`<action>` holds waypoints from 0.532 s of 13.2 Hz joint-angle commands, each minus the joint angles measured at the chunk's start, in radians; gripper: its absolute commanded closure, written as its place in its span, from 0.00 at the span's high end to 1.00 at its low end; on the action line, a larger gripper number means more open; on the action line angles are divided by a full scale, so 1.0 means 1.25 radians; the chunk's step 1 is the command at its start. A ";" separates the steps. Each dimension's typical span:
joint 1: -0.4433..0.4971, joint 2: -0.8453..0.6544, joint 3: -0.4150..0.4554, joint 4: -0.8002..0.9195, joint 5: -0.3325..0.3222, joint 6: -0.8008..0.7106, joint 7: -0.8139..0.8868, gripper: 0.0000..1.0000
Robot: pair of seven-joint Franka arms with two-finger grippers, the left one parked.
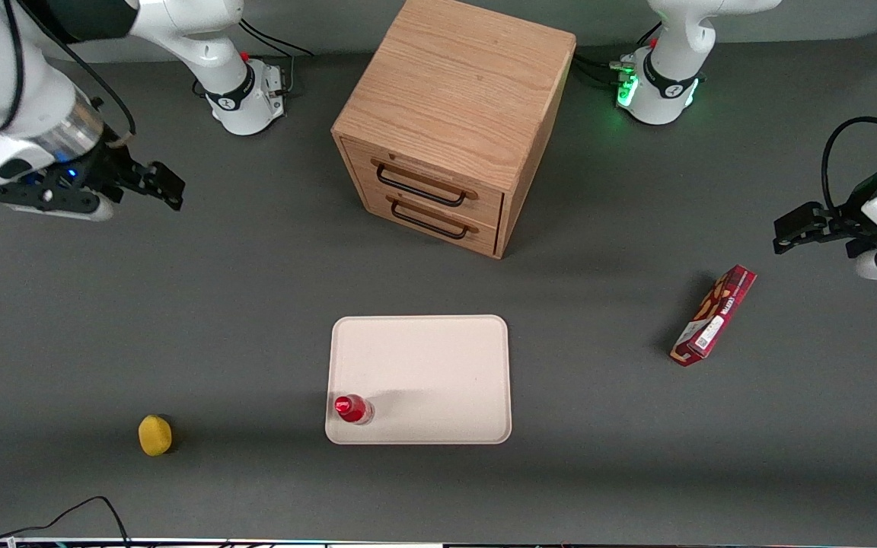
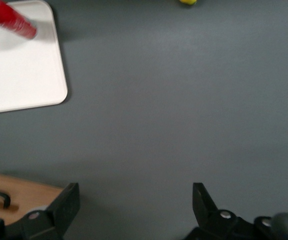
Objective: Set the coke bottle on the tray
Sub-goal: 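Open the right gripper and raise it away from the tray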
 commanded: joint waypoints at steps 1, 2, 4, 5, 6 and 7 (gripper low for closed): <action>-0.081 0.001 -0.009 0.006 0.075 -0.006 -0.129 1.00; -0.082 0.012 -0.009 0.023 0.075 -0.007 -0.123 1.00; -0.072 0.032 -0.011 0.066 0.071 -0.020 -0.121 1.00; -0.064 0.045 -0.014 0.094 0.069 -0.055 -0.125 1.00; -0.032 0.056 -0.044 0.113 0.064 -0.086 -0.127 1.00; 0.023 0.059 -0.097 0.126 0.047 -0.103 -0.125 1.00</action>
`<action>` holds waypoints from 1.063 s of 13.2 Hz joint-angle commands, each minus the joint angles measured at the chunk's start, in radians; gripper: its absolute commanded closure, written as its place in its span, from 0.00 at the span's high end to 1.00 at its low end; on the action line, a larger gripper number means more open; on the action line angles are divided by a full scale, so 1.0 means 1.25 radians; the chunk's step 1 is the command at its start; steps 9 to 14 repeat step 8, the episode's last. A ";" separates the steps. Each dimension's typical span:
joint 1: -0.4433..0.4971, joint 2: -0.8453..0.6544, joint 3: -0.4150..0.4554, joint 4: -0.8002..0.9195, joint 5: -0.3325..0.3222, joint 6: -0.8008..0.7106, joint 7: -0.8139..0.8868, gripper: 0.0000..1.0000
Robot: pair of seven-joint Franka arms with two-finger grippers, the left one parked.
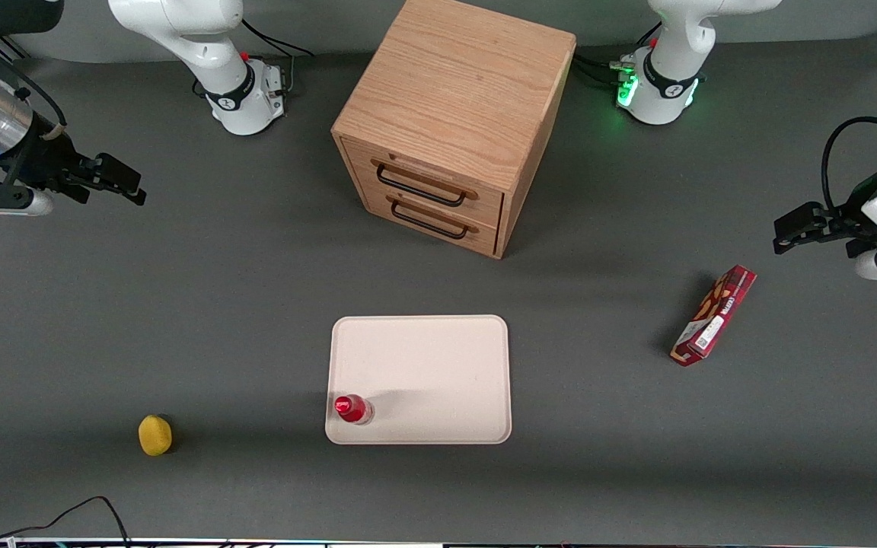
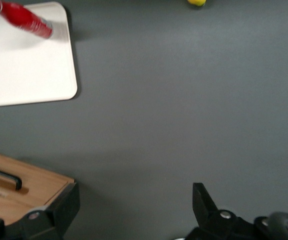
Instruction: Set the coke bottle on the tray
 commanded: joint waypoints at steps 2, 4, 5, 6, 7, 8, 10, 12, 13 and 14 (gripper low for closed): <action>0.137 0.037 -0.134 0.086 -0.025 -0.079 -0.018 1.00; 0.143 0.050 -0.139 0.103 -0.028 -0.106 -0.019 1.00; 0.156 0.054 -0.140 0.103 -0.042 -0.107 -0.018 1.00; 0.173 0.065 -0.146 0.103 -0.056 -0.108 -0.017 1.00; 0.182 0.067 -0.157 0.105 -0.058 -0.108 -0.017 1.00; 0.177 0.072 -0.157 0.109 -0.056 -0.108 -0.017 1.00; 0.177 0.072 -0.157 0.109 -0.056 -0.108 -0.017 1.00; 0.177 0.072 -0.157 0.109 -0.056 -0.108 -0.017 1.00; 0.177 0.072 -0.157 0.109 -0.056 -0.108 -0.017 1.00; 0.177 0.072 -0.157 0.109 -0.056 -0.108 -0.017 1.00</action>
